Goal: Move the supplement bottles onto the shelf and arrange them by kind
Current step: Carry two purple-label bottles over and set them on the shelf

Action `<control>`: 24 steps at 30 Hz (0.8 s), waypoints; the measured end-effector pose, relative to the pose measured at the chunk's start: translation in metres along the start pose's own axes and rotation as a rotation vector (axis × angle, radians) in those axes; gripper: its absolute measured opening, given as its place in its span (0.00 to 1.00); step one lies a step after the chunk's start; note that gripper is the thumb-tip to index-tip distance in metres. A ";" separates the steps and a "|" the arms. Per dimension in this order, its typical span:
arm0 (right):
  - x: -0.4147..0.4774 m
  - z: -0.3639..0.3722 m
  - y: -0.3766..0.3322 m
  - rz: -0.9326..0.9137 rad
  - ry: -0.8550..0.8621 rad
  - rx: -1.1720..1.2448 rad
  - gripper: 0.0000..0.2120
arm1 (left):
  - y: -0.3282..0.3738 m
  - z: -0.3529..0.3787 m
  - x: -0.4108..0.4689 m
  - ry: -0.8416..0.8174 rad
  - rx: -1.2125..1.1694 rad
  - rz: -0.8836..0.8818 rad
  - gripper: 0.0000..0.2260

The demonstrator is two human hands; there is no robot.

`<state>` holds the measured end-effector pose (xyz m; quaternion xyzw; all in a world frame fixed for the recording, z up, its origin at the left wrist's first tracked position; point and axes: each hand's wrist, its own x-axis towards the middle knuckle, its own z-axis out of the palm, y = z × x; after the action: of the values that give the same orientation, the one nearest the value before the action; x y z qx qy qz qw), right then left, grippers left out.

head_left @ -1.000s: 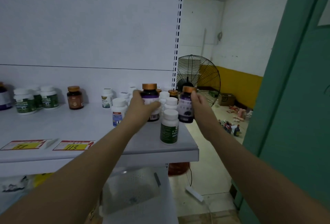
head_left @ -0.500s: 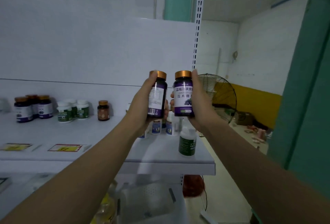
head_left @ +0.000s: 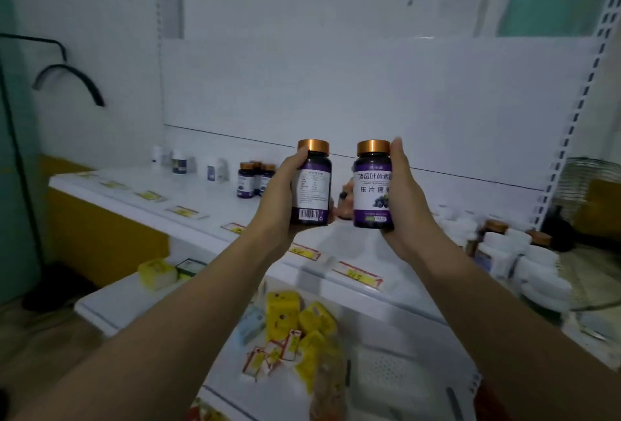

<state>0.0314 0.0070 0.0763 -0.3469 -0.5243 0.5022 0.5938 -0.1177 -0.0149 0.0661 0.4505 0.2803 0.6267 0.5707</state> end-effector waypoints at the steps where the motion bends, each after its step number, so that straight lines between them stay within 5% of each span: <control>1: 0.003 0.016 0.006 0.015 -0.012 0.002 0.28 | 0.007 -0.016 -0.003 0.016 0.015 0.006 0.13; 5: 0.007 0.084 0.036 0.055 -0.089 0.026 0.27 | 0.033 -0.087 -0.018 0.070 0.155 0.047 0.24; 9: 0.010 0.157 0.066 0.096 -0.173 0.040 0.27 | 0.062 -0.153 -0.033 0.112 0.152 0.058 0.15; 13: 0.015 0.230 0.090 0.094 -0.201 0.057 0.28 | 0.091 -0.220 -0.043 0.104 0.060 -0.043 0.14; 24: 0.051 0.372 0.131 0.091 -0.193 0.026 0.28 | 0.155 -0.355 -0.016 0.119 0.121 0.014 0.09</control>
<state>-0.3635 0.0464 0.0456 -0.3125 -0.5564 0.5665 0.5215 -0.5048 -0.0024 0.0413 0.4480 0.3478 0.6385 0.5202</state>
